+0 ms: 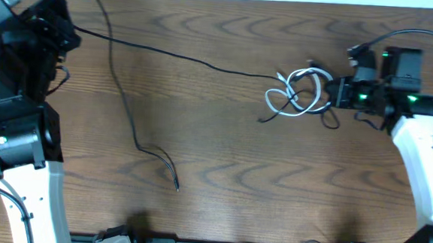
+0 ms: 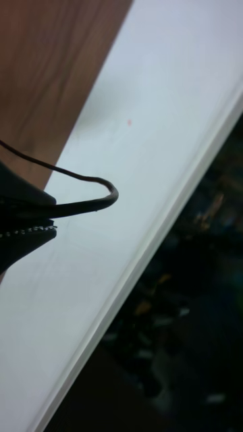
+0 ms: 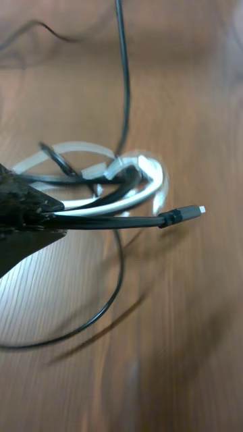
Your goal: Untangle cables
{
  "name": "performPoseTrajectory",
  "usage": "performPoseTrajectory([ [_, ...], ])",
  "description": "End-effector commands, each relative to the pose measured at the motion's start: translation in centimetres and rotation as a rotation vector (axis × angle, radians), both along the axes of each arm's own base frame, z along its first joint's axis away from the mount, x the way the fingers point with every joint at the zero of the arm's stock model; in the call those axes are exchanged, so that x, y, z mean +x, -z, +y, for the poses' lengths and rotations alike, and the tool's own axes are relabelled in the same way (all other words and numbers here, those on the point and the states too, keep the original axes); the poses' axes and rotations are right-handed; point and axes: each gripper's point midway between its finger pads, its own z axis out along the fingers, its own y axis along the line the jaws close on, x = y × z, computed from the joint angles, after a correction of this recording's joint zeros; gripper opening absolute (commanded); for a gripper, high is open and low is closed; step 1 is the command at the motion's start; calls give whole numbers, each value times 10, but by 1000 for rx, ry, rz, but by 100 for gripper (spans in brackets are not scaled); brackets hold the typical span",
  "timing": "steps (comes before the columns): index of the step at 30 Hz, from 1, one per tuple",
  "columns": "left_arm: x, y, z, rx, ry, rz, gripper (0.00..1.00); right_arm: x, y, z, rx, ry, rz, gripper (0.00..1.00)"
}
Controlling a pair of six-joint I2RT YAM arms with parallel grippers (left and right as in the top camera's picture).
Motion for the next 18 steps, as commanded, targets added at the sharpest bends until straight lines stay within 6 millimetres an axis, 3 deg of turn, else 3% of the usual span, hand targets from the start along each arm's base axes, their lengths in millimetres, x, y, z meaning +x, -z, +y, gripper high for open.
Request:
performPoseTrajectory([
  [1,-5,-7,24,8,-67,-11,8,5,-1,-37,-61,112,3,1],
  [3,-6,1,36,-1,-97,15,7,4,3,-41,-45,117,20,1],
  [6,-5,18,44,-23,-116,74,7,3,5,-23,4,14,12,1],
  [14,8,49,32,-29,-8,170,7,1,40,10,9,-75,111,3],
  [16,11,48,29,-29,17,162,8,0,52,12,12,-80,144,17],
  [17,13,43,25,-24,45,138,7,0,62,12,15,-80,173,48],
  [18,14,39,23,-18,59,121,8,0,66,12,17,-78,184,59],
])
